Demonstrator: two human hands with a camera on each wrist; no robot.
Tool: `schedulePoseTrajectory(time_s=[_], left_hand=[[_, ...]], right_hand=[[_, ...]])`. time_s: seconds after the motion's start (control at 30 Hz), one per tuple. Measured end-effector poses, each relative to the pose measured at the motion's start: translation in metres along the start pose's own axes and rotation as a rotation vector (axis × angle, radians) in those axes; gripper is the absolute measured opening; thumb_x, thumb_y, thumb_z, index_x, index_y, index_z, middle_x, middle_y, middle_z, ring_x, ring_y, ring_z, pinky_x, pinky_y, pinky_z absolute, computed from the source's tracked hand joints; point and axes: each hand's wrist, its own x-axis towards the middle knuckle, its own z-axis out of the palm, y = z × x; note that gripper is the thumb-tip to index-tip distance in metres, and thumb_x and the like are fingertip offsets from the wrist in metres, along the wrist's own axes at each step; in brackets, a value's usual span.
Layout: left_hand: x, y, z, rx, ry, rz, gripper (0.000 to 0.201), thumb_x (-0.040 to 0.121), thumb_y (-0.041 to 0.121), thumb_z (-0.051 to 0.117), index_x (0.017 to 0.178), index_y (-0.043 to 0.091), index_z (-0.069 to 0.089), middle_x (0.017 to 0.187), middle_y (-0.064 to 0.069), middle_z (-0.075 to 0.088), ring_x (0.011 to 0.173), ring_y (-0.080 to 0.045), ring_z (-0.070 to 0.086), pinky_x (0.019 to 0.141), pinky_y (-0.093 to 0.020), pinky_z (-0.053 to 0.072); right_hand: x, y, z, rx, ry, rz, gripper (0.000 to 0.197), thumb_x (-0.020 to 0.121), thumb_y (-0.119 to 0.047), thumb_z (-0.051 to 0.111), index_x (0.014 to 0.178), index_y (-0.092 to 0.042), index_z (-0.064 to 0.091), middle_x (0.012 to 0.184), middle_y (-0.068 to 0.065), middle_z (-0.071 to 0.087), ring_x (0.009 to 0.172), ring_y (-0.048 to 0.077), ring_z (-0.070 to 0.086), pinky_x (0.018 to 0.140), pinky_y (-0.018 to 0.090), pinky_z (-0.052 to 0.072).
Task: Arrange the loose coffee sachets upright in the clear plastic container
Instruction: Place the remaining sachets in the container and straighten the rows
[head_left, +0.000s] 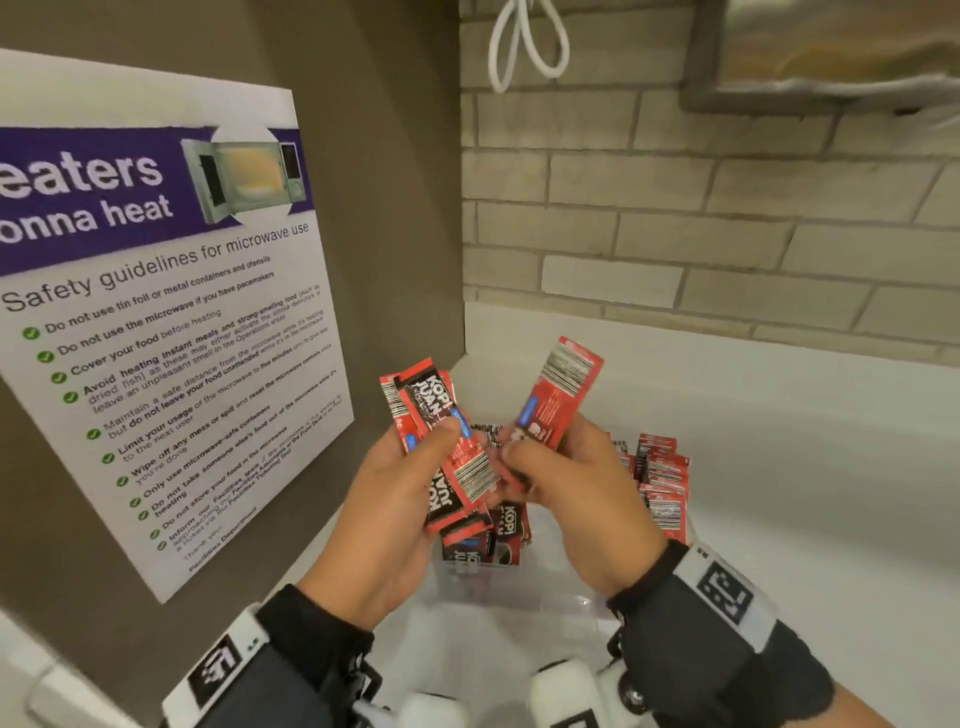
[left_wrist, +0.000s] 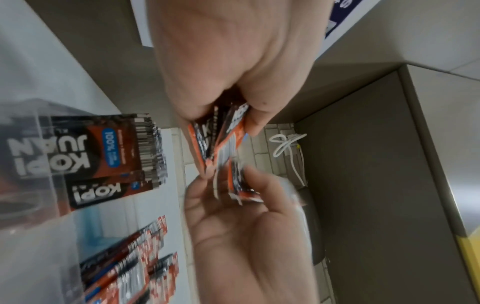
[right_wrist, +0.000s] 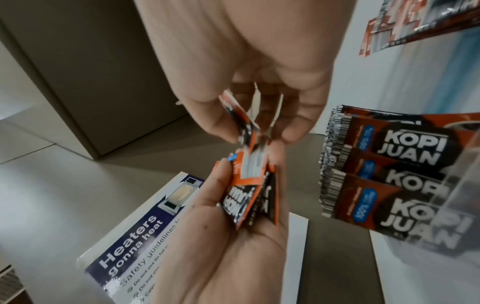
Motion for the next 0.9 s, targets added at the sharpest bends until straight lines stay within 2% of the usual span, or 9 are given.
schedulePoseTrajectory(time_s=[0.1,0.17,0.27,0.43,0.53,0.63,0.73,0.8,0.9], left_hand=[[0.001,0.001,-0.001,0.056,0.032,0.070,0.017,0.093,0.014,0.053,0.107,0.010,0.061,0.089,-0.007,0.074,0.079,-0.021,0.071,0.065,-0.032,0.057],[-0.001,0.003,0.000,0.038,0.009,0.101,0.020,0.090,0.015,0.053,0.107,0.012,0.063,0.093,-0.008,0.074,0.082,-0.021,0.072,0.064,-0.029,0.057],[-0.001,0.006,-0.005,-0.030,-0.001,0.127,0.033,0.085,0.025,0.054,0.114,0.011,0.062,0.099,-0.011,0.074,0.085,-0.022,0.072,0.063,-0.027,0.057],[0.003,0.013,-0.015,0.035,0.106,0.191,0.021,0.087,0.022,0.058,0.105,0.011,0.062,0.083,-0.002,0.075,0.071,-0.016,0.072,0.052,-0.026,0.054],[0.003,0.017,-0.020,0.087,0.130,0.244,0.008,0.089,0.008,0.058,0.093,0.015,0.062,0.075,0.002,0.073,0.066,-0.013,0.070,0.053,-0.025,0.054],[-0.002,0.017,-0.024,0.121,0.080,0.226,0.015,0.084,0.001,0.060,0.086,0.016,0.064,0.072,0.003,0.073,0.062,-0.010,0.069,0.050,-0.024,0.053],[-0.009,0.008,-0.025,0.132,0.012,0.134,0.018,0.078,-0.001,0.064,0.093,0.010,0.065,0.072,-0.004,0.073,0.063,-0.012,0.070,0.050,-0.024,0.053],[-0.012,0.000,-0.023,0.147,-0.045,0.084,0.028,0.073,0.004,0.066,0.101,0.003,0.063,0.073,-0.009,0.071,0.064,-0.016,0.068,0.053,-0.025,0.053],[-0.015,-0.005,-0.021,0.189,-0.099,0.038,0.036,0.068,0.008,0.069,0.104,0.005,0.064,0.082,-0.011,0.073,0.073,-0.020,0.070,0.059,-0.028,0.056]], right_hand=[[0.001,-0.004,-0.002,-0.162,0.092,-0.146,0.014,0.082,-0.001,0.054,0.073,0.001,0.044,0.077,0.018,0.059,0.066,0.016,0.061,0.067,0.041,0.049],[-0.002,-0.005,-0.001,-0.397,0.037,-0.225,0.025,0.079,-0.012,0.065,0.066,-0.014,0.044,0.076,0.009,0.051,0.064,0.011,0.049,0.064,0.028,0.042],[-0.007,-0.003,0.001,-0.564,-0.048,-0.222,0.012,0.081,-0.021,0.069,0.081,-0.018,0.057,0.091,-0.006,0.051,0.073,0.001,0.050,0.063,0.013,0.038],[-0.008,-0.009,-0.004,-0.584,-0.139,-0.243,0.021,0.085,-0.002,0.060,0.088,-0.022,0.064,0.099,-0.010,0.057,0.087,0.007,0.057,0.075,0.024,0.049],[-0.010,-0.014,-0.006,-0.369,-0.063,-0.223,0.031,0.078,0.004,0.067,0.092,-0.022,0.057,0.092,-0.004,0.061,0.079,0.019,0.060,0.075,0.035,0.053],[-0.003,-0.018,-0.016,0.001,0.156,-0.207,0.032,0.074,0.008,0.068,0.093,-0.014,0.056,0.087,0.006,0.062,0.075,0.015,0.061,0.070,0.023,0.054],[0.005,-0.023,-0.019,0.341,0.192,-0.134,0.019,0.077,0.008,0.064,0.089,-0.005,0.059,0.080,0.009,0.064,0.073,0.016,0.063,0.071,0.021,0.056],[0.006,-0.024,-0.016,0.388,0.147,-0.116,0.008,0.079,0.006,0.061,0.083,-0.001,0.061,0.076,0.008,0.065,0.071,0.015,0.063,0.069,0.020,0.056],[0.003,-0.027,-0.016,0.133,0.079,-0.173,0.010,0.081,0.003,0.063,0.082,-0.007,0.064,0.074,0.005,0.066,0.068,0.013,0.062,0.064,0.019,0.055]])
